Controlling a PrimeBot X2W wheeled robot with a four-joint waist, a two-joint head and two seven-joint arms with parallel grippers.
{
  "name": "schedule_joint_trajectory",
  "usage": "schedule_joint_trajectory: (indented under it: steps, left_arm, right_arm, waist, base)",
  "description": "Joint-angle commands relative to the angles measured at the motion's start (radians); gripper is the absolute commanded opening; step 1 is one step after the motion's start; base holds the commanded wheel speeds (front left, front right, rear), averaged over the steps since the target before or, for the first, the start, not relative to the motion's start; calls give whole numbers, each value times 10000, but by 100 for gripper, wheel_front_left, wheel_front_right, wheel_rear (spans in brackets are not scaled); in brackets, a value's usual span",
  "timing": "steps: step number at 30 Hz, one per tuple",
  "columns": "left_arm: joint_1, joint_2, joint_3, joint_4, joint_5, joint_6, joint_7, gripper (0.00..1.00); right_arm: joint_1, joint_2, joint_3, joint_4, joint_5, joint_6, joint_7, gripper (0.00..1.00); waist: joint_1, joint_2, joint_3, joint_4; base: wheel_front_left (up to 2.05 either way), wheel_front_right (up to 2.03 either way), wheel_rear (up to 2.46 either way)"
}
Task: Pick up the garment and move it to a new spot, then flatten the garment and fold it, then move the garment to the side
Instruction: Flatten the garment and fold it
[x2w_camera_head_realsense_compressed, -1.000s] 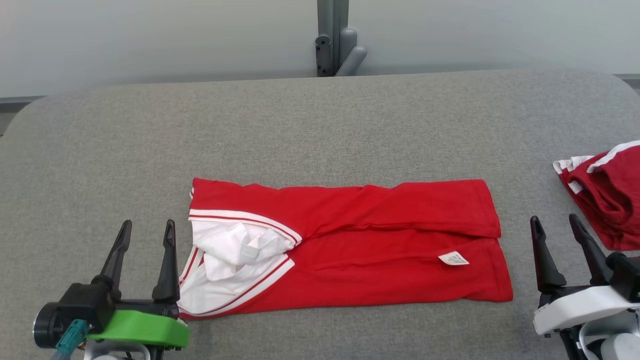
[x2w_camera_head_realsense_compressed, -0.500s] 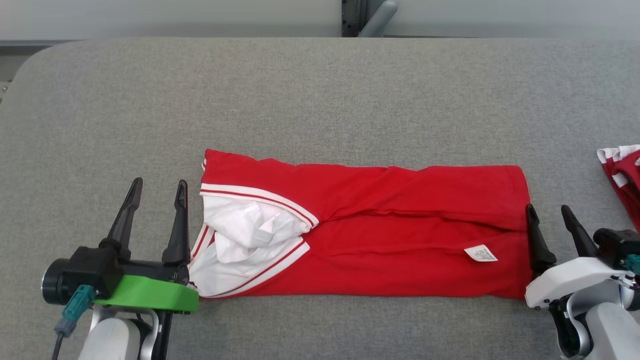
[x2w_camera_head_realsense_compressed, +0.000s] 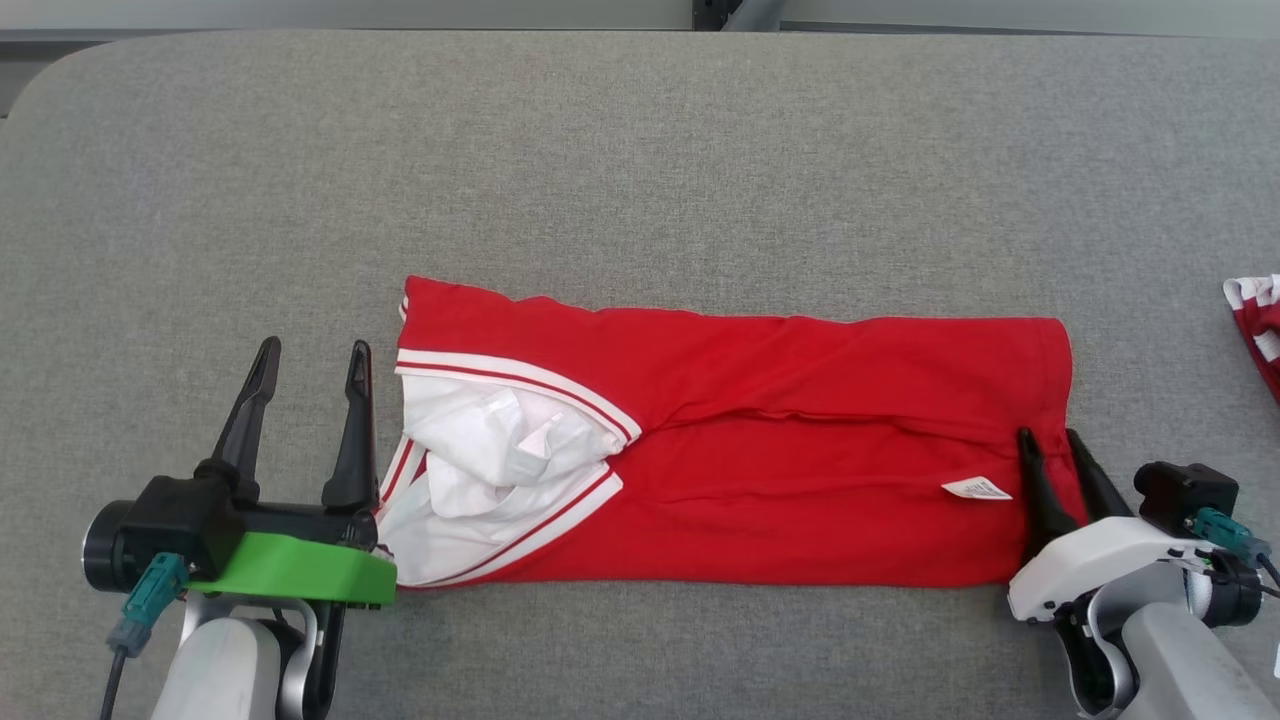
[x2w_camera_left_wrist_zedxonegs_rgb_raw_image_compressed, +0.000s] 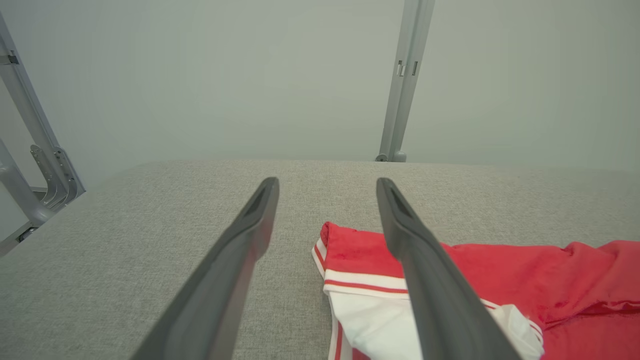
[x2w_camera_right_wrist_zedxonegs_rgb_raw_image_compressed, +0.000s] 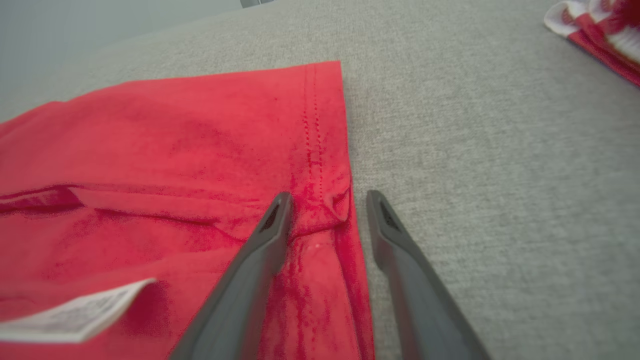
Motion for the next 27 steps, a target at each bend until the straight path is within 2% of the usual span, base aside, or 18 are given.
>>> schedule_joint_trajectory:
  steps: [1,8,21,27]
  left_arm:
    - [-202,-51,67,46,120,-71,-32,100]
    - [-219,-171,277,58,244,-190,-33,100]
    - [-49,-377,618,-2,477,-328,-32,100]
    - [82,-404,720,97,535,-389,-33,100]
  right_arm:
    - [84,130,287,278,179,4,90,0]
    - [72,-25,642,259,499,3,80,0]
    - [714,-1245,-1047,-1041,188,-6,7,0]
    - [519,-1286,-808,-1919,0,-3,6,0]
  waist:
    - [0,0,11,0]
    - [0,0,23,-59]
    - [0,0,-104,-631]
    - [0,0,-337,-912]
  base:
    - [0,0,0]
    - [0,0,0]
    - [0,0,0]
    - [0,0,0]
